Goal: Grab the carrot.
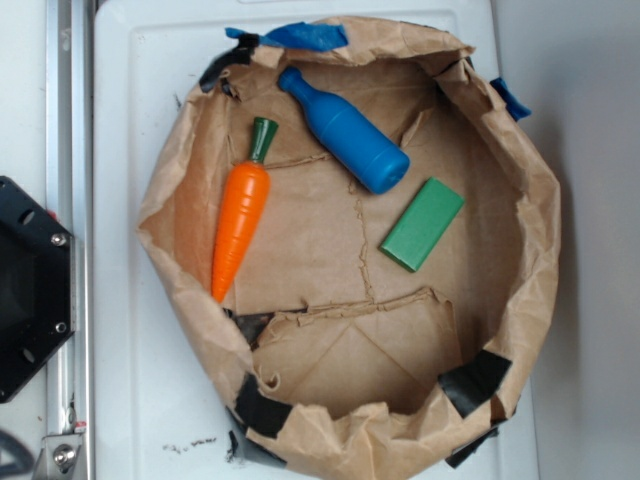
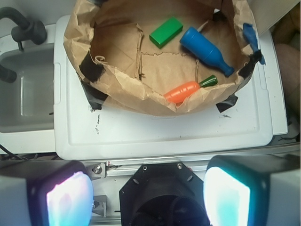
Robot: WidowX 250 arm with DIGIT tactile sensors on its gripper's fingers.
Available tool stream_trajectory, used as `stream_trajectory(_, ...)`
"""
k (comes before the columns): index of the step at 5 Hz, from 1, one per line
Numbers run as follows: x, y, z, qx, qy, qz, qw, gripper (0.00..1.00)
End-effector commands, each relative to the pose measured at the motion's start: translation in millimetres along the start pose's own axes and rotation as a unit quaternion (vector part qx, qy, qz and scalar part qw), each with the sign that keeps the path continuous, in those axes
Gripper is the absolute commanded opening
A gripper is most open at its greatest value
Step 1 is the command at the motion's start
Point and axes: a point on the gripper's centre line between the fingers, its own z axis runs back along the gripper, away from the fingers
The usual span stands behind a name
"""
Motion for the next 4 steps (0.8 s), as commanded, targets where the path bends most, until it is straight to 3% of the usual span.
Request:
stream_trajectory(1,79,-9,-33,0.014,0.036,0.213,0.976,1.00)
stream_trajectory(2,94,3,-53,0.005,0.049,0.305,0.951,1.00)
stream_trajectory(3,101,20,-75,0.000,0.028,0.371,0.928,1.00)
stream_trajectory(4,110,35,-96,0.015,-0.002,0.366,0.931,1.00)
